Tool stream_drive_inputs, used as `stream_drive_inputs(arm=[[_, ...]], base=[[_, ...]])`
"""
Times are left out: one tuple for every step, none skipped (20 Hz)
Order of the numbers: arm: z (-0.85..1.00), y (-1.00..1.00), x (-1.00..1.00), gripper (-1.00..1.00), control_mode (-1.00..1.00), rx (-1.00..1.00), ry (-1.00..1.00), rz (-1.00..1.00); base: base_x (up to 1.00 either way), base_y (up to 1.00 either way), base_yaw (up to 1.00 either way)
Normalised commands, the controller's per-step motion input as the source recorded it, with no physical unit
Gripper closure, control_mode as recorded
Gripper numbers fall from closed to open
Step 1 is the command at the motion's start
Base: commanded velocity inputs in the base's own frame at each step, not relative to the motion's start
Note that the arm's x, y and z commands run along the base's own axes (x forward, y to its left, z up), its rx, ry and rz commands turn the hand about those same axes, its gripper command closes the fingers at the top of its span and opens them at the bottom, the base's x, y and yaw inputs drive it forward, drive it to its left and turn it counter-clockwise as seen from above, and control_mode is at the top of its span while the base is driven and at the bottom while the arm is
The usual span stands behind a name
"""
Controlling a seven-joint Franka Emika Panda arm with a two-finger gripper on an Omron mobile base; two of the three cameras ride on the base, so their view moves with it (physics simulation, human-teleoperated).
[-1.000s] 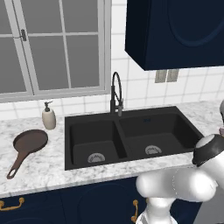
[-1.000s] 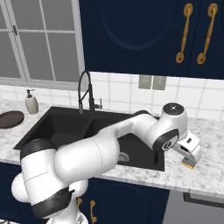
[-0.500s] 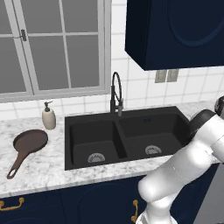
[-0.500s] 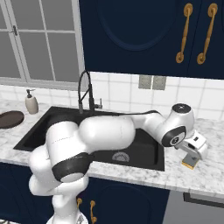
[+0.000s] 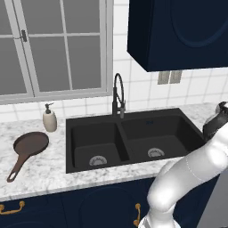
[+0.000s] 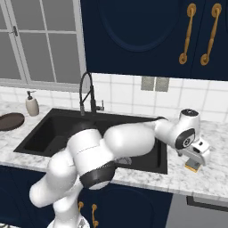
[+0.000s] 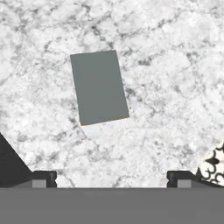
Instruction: Pick the pan and sponge and place them into the sink. Then turn on the water.
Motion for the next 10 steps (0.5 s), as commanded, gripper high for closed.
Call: stream_drive_inputs(arm=[[-0.17, -0.26, 0.31, -1.0, -1.0, 0.19, 0.05, 0.0], [-0.08, -0.31, 0.25, -1.0, -1.0, 0.18, 0.02, 0.0], [0.0, -0.34, 0.24, -1.0, -1.0, 0.17, 0.0, 0.0], [0.0, -0.34, 0.24, -1.0, -1.0, 0.15, 0.0, 0.01], [0.0, -0.3, 0.23, -1.0, -1.0, 0.12, 0.0, 0.01], [0.0, -0.19, 0.19, -1.0, -1.0, 0.09, 0.0, 0.03], [0.0, -0.18, 0.26, -1.0, -1.0, 0.09, 0.0, 0.03], [0.0, -0.17, 0.21, -1.0, -1.0, 0.07, 0.0, 0.03], [-0.01, -0.26, 0.11, -1.0, -1.0, 0.05, 0.0, 0.03], [-0.08, -0.36, 0.0, -1.0, -1.0, 0.04, 0.0, 0.02]], base=[[0.0, 0.0, 0.0], [0.0, 0.0, 0.0], [0.0, 0.0, 0.0], [0.0, 0.0, 0.0], [0.0, 0.0, 0.0], [0.0, 0.0, 0.0], [0.0, 0.0, 0.0], [0.0, 0.0, 0.0], [0.0, 0.0, 0.0], [0.0, 0.0, 0.0]])
